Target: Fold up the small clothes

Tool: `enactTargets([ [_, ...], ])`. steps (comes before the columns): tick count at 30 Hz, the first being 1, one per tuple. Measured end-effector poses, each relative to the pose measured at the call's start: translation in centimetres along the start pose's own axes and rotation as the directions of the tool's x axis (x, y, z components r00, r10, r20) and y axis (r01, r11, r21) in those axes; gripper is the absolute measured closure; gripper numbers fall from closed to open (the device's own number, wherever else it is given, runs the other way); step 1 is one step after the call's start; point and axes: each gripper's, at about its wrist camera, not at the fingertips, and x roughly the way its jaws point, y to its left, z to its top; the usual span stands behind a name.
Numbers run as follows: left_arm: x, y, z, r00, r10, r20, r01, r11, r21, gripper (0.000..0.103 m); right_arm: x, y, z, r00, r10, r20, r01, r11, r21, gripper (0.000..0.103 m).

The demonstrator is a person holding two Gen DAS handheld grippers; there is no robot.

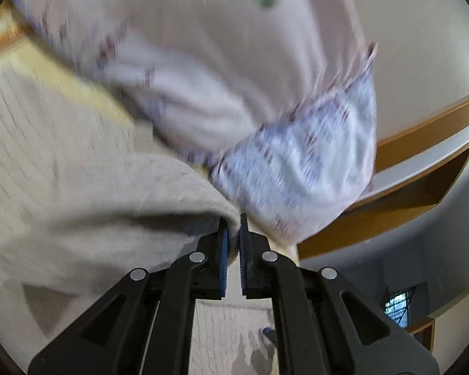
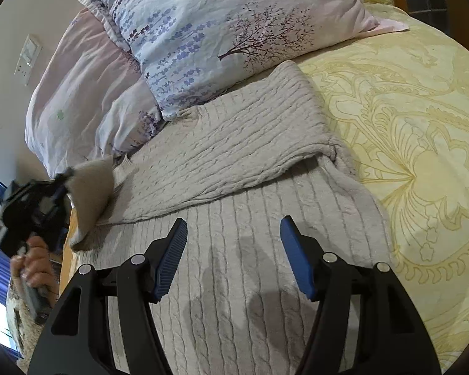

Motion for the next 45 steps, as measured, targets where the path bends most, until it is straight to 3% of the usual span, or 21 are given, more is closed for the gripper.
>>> enactTargets([
  [3,2.7,0.2,-1.7,0.997,0.041,-0.060,-0.041,0.999,0.008,0.096,-0.1,0.5,0.1,1.000,0.003,-0.004,-0.003,1.000,-0.022,0.039],
  [5,4.3,0.1,-2.5,0.988,0.097,-0.117,-0.094,0.995,0.032,0.086,-0.1,0.8,0.2,1.000,0.000,-0.008,0.000,0.999,-0.035,0.039],
  [7,4.5,0.7,-2.9,0.977,0.132,-0.169,-0.127,0.991,0.040,0.059,-0.2,1.2,0.4,1.000,-0.002,-0.013,0.002,0.999,-0.053,0.039],
  [9,3.9,0.6,-3.2,0.967,0.153,-0.202,-0.144,0.988,0.059,0.048,-0.1,1.9,0.6,1.000,-0.004,-0.022,0.002,0.997,-0.079,0.039],
  [11,2.4,0.6,-3.4,0.966,0.133,-0.220,-0.117,0.990,0.084,0.040,-0.1,2.9,0.9,1.000,0.003,-0.030,-0.006,0.993,-0.114,0.039],
  [13,-0.1,0.7,-3.4,0.969,0.114,-0.219,-0.090,0.989,0.117,0.039,0.0,4.4,1.2,0.999,0.018,-0.037,-0.024,0.985,-0.168,0.039],
  [15,-3.5,1.2,-2.5,0.978,0.118,-0.171,-0.094,0.985,0.144,0.039,0.1,6.2,1.4,0.999,0.029,-0.038,-0.037,0.972,-0.232,0.039],
  [18,-7.0,2.1,-0.8,0.980,0.180,-0.088,-0.161,0.969,0.187,0.039,0.8,10.0,1.4,0.997,0.066,-0.043,-0.077,0.930,-0.360,0.040],
  [20,-8.9,3.1,0.5,0.966,0.257,-0.010,-0.250,0.947,0.200,0.039,1.8,13.4,0.9,0.995,0.088,-0.038,-0.095,0.876,-0.472,0.042],
  [22,-9.3,4.1,1.3,0.957,0.291,0.008,-0.287,0.940,0.182,0.039,3.0,16.9,0.1,0.995,0.101,-0.028,-0.098,0.803,-0.588,0.045],
  [24,-9.1,5.2,1.9,0.943,0.333,0.007,-0.329,0.930,0.165,0.039,4.7,20.4,-1.0,0.991,0.123,-0.045,-0.120,0.716,-0.688,0.051],
  [25,-8.8,6.2,2.1,0.926,0.378,-0.005,-0.373,0.916,0.150,0.039,5.3,21.5,-1.4,0.991,0.121,-0.052,-0.122,0.689,-0.714,0.052],
  [26,-8.5,6.6,2.2,0.920,0.392,-0.020,-0.385,0.912,0.139,0.039,6.2,22.7,-1.9,0.991,0.117,-0.062,-0.124,0.656,-0.744,0.053],
  [30,-7.9,8.7,2.1,0.912,0.403,-0.068,-0.395,0.912,0.108,0.043,9.1,25.3,-4.2,0.997,0.049,-0.058,-0.075,0.520,-0.851,0.055],
  [38,-8.5,9.2,1.9,0.922,0.380,-0.080,-0.370,0.922,0.115,0.040,12.7,26.0,-6.1,0.997,-0.080,0.016,0.047,0.408,-0.912,0.055],
  [40,-8.5,9.1,1.8,0.924,0.374,-0.080,-0.365,0.924,0.113,0.038,13.1,26.0,-6.1,0.995,-0.090,0.047,0.079,0.400,-0.913,0.068],
  [41,-8.5,9.2,1.8,0.924,0.374,-0.080,-0.364,0.924,0.115,0.038,13.2,25.9,-6.0,0.994,-0.092,0.053,0.086,0.406,-0.910,0.089],
  [42,-8.4,9.1,1.8,0.924,0.375,-0.080,-0.365,0.924,0.116,0.037,13.3,25.9,-5.9,0.994,-0.093,0.051,0.085,0.420,-0.903,0.095],
  [45,-8.2,8.8,1.7,0.922,0.379,-0.075,-0.368,0.921,0.126,0.034,12.2,24.9,-4.1,0.998,-0.033,0.049,0.059,0.538,-0.841,0.096],
])
